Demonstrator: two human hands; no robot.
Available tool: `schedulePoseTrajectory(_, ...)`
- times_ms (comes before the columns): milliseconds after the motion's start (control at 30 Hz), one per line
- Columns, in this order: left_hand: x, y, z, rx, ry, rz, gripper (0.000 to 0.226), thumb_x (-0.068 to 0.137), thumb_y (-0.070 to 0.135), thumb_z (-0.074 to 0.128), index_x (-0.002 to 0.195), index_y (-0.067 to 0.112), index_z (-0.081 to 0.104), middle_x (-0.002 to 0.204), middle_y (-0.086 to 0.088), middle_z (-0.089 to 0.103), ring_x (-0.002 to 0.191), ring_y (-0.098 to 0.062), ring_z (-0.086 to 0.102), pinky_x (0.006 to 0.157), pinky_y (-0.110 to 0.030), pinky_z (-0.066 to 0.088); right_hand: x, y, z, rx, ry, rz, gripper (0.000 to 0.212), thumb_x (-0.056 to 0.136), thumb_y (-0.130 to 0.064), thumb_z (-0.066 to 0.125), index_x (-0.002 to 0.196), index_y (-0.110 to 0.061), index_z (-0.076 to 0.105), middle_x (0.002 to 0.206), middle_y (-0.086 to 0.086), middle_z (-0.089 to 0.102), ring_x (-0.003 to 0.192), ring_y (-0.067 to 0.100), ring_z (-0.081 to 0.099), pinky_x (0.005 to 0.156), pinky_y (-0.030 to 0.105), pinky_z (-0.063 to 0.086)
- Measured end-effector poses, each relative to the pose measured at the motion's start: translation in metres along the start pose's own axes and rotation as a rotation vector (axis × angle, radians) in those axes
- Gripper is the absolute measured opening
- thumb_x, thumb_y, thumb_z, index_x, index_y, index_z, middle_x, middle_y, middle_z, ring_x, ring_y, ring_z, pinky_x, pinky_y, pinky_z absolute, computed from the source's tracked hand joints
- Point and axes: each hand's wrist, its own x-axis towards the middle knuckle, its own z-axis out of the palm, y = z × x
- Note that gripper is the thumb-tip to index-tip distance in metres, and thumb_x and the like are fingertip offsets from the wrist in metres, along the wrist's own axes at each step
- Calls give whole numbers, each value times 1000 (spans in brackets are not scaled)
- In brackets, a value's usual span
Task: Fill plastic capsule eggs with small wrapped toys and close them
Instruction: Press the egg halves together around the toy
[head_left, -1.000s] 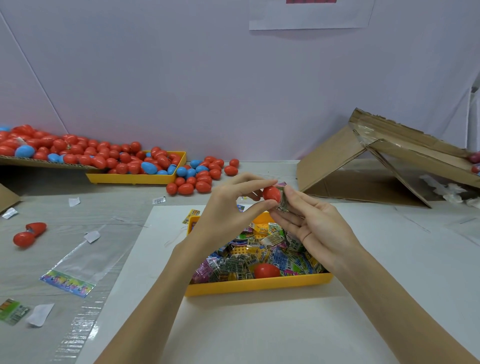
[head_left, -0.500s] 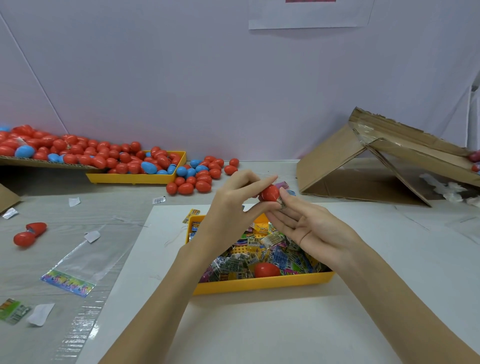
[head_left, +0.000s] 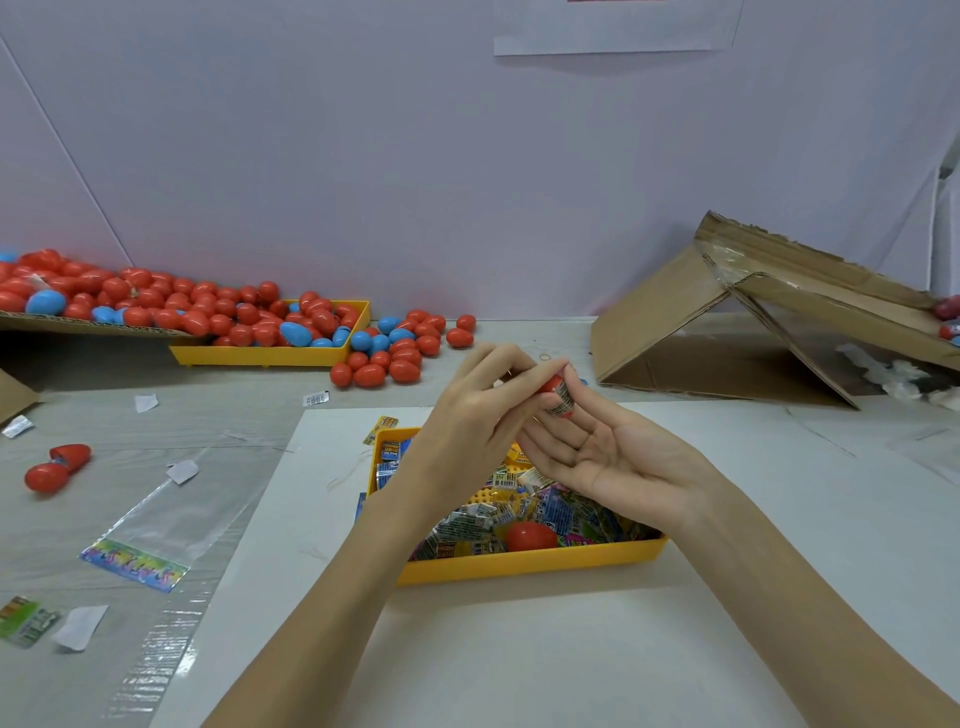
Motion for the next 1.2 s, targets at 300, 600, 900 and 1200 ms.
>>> schedulePoseTrajectory(300,3,1,-6,-86,26,-91,34,100,6,61,133,5,67,105,-7,68,100,-5,45,89,-13,39,1,1,0,-70,-59,-50,33,93,-26,71,116,-3,77,132,21,68,121,33,69,93,45,61)
schedulePoseTrajectory(600,5,8,-15,-353,-61,-290,30,101,16,62,130,13,71,112,-1,69,107,-14,62,93,-26,51,-1,3,2,-133,-99,-69,29,102,-28,61,114,-8,79,134,20,67,124,32,67,100,43,57)
schedulePoseTrajectory(900,5,5,-18,-567,-116,-393,29,102,18,61,129,20,72,121,9,72,119,-13,65,98,-21,50,-1,5,3,-157,-128,-98,28,99,-28,64,112,-10,80,133,21,68,125,34,66,98,42,58)
schedulePoseTrajectory(1200,7,-3,-16,-552,-100,-525,46,106,44,42,151,39,47,136,30,61,129,8,53,103,-15,46,5,-16,5,-844,267,-755,25,95,-24,75,119,-19,69,113,5,77,102,16,76,85,27,62)
